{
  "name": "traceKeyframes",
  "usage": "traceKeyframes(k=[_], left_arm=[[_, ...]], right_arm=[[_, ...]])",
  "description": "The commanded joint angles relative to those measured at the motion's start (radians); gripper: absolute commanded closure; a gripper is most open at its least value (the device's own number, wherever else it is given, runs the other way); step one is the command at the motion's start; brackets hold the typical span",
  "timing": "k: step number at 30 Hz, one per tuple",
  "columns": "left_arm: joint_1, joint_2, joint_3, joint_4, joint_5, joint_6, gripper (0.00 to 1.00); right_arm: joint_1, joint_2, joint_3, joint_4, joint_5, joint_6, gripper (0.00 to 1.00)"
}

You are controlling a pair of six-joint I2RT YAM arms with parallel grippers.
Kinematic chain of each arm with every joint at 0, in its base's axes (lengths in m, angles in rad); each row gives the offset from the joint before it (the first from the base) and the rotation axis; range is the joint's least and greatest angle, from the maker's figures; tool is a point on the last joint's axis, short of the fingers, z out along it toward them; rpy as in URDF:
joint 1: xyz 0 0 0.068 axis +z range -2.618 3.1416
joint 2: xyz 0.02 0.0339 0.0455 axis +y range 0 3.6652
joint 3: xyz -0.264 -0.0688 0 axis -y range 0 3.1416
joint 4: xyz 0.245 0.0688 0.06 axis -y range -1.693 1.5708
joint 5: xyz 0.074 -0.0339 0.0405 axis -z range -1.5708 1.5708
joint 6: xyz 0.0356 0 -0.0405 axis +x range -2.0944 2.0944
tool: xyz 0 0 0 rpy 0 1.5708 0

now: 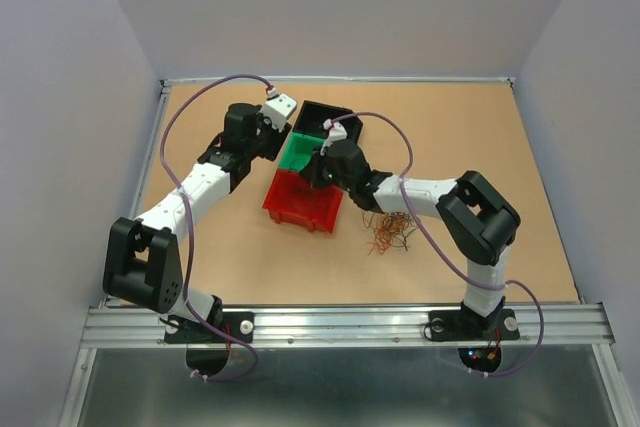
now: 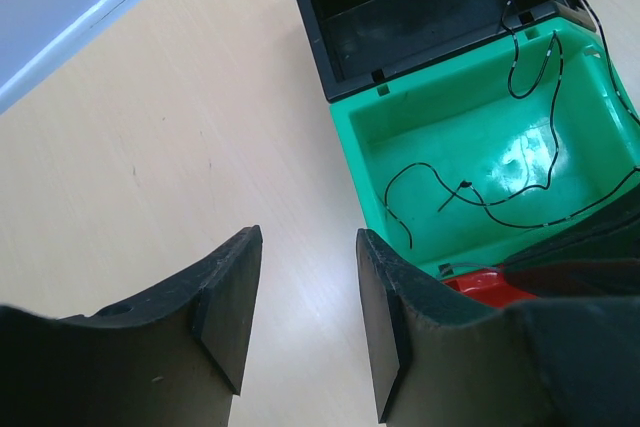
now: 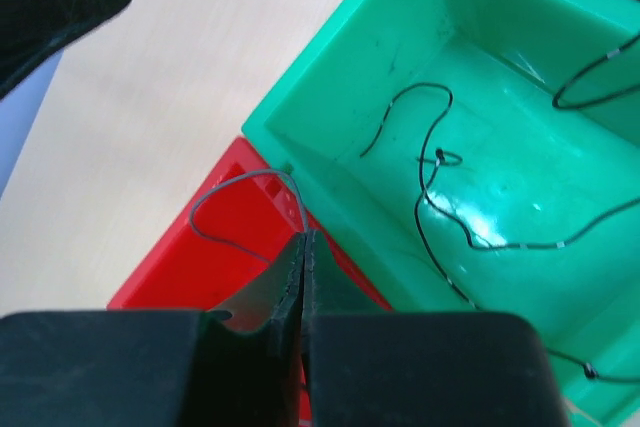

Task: Untangle the cables

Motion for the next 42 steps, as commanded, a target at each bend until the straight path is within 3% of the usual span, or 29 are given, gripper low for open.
traceKeyframes(k=[1,9,18,24,28,33,38,42], left_arm=[[0.002,-0.021,-0.020,0.048,0.020,0.007,0.46],[0.002,-0.026,-0.026,0.043,0.046,0.017,0.46],[0.000,-0.024,-0.037,0.040,0.072,0.041,0.46],[0.000,-0.043,-0.049,0.048,0.105,0.053,0.45],[0.000,-0.055,-0.067,0.049,0.134,0.068,0.32],[-0.006,-0.049,-0.069,0.054,0.111,0.065,0.27],[-0.010,0.009,-0.052,0.051,0.096,0.059,0.26],[-0.020,0.061,-0.028,0.025,0.085,0.059,0.26]], right_arm=[[0.023,-0.095,-0.061,0.016,-0.061,-0.077,0.99],[0.048,-0.160,-0.110,-0.102,-0.178,-0.214,0.99],[0.051,-0.063,-0.044,-0.292,-0.052,-0.303,0.95],[0.051,-0.191,-0.092,-0.221,-0.016,-0.283,0.88],[0.051,-0.328,-0.236,-0.115,0.011,-0.260,0.83],[0.051,-0.460,-0.346,-0.101,0.140,-0.223,0.62],[0.042,-0.552,-0.402,-0.232,0.546,-0.115,0.36],[0.007,-0.626,-0.440,-0.288,0.638,-0.047,0.18]])
